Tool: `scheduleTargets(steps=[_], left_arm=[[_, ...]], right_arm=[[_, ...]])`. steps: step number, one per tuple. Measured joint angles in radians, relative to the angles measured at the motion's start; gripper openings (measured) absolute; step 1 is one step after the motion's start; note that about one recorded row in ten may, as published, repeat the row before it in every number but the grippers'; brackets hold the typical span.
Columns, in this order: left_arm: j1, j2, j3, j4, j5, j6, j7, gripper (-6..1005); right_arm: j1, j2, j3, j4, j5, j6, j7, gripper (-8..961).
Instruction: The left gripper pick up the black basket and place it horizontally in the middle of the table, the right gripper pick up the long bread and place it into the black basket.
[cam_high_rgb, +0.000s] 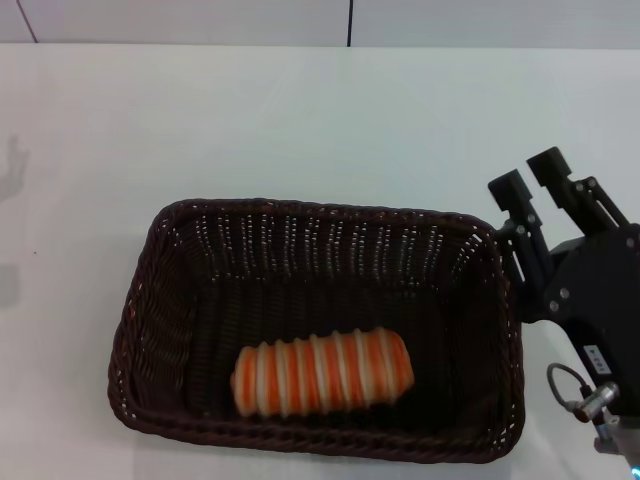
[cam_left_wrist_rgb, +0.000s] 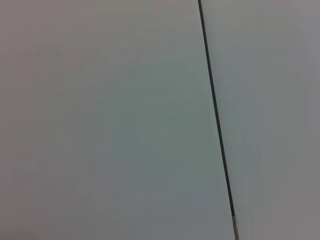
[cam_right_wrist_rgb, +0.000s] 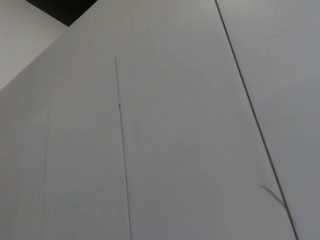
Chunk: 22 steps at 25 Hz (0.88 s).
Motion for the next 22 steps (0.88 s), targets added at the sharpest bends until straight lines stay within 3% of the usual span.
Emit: scheduleTargets(steps=[4, 10, 15, 22], left_arm=[[0.007, 0.0, -0.002, 0.0, -0.001, 0.003, 0.0, 798], [0.035, -0.002, -0.009, -0.005, -0.008, 0.004, -0.002, 799], [0.055, -0.004, -0.009, 0.0, -0.009, 0.012, -0.002, 798], [0.059, -0.007, -0.01, 0.033, -0.011, 0.036, -0.001, 798]], right_arm=[[-0.027, 0.0, 0.04, -0.008, 0.001, -0.003, 0.0, 369], [-0.115, 0.0, 0.209, -0.026, 0.002, -0.008, 0.001, 401], [-0.174, 0.0, 0.335, -0.046, 0.055, -0.003, 0.011, 571], [-0.172, 0.0, 0.345, -0.076, 0.244, -0.002, 0.017, 571]])
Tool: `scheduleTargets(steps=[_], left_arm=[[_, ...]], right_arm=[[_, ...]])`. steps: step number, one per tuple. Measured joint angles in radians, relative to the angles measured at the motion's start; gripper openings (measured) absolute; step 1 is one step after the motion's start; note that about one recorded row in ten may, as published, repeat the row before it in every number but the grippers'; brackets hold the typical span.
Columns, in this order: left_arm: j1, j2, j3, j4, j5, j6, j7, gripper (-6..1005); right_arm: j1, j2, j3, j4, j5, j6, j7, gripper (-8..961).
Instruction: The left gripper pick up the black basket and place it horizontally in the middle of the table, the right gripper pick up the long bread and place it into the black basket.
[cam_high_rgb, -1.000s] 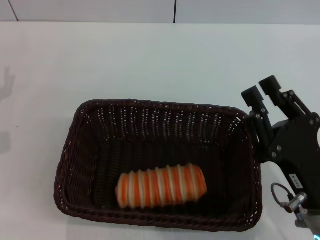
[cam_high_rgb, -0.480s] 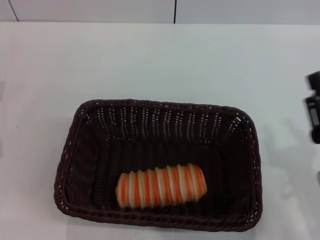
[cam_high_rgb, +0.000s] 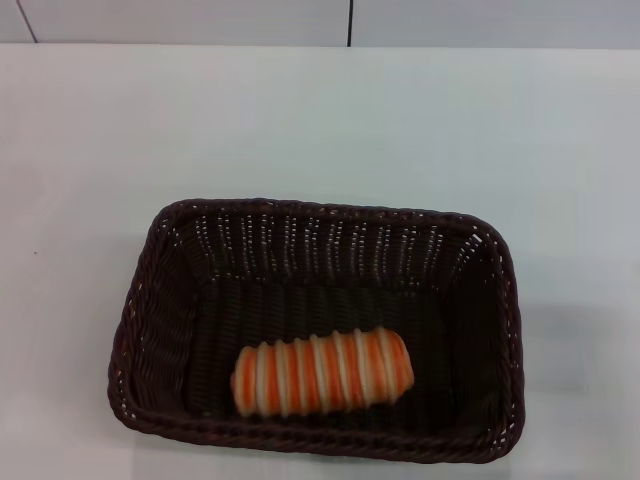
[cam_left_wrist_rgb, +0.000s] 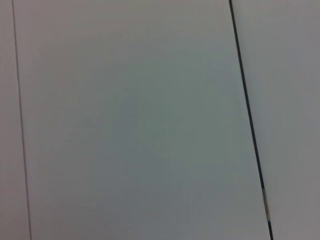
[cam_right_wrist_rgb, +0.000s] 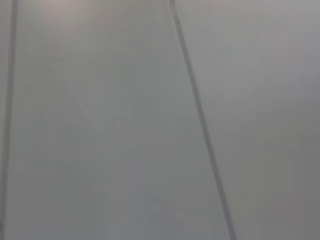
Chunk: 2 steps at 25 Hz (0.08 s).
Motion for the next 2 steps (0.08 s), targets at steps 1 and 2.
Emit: scheduleTargets(steps=[1, 2], left_arm=[[-0.002, -0.002, 0.0, 0.011, -0.001, 0.002, 0.002, 798], [-0.002, -0.002, 0.0, 0.013, -0.001, 0.004, 0.005, 798]], right_arm=[[0.003, 0.0, 0.0, -0.001, 0.029, 0.003, 0.0, 571], [0.006, 0.0, 0.0, -0.002, 0.049, 0.006, 0.0, 571]])
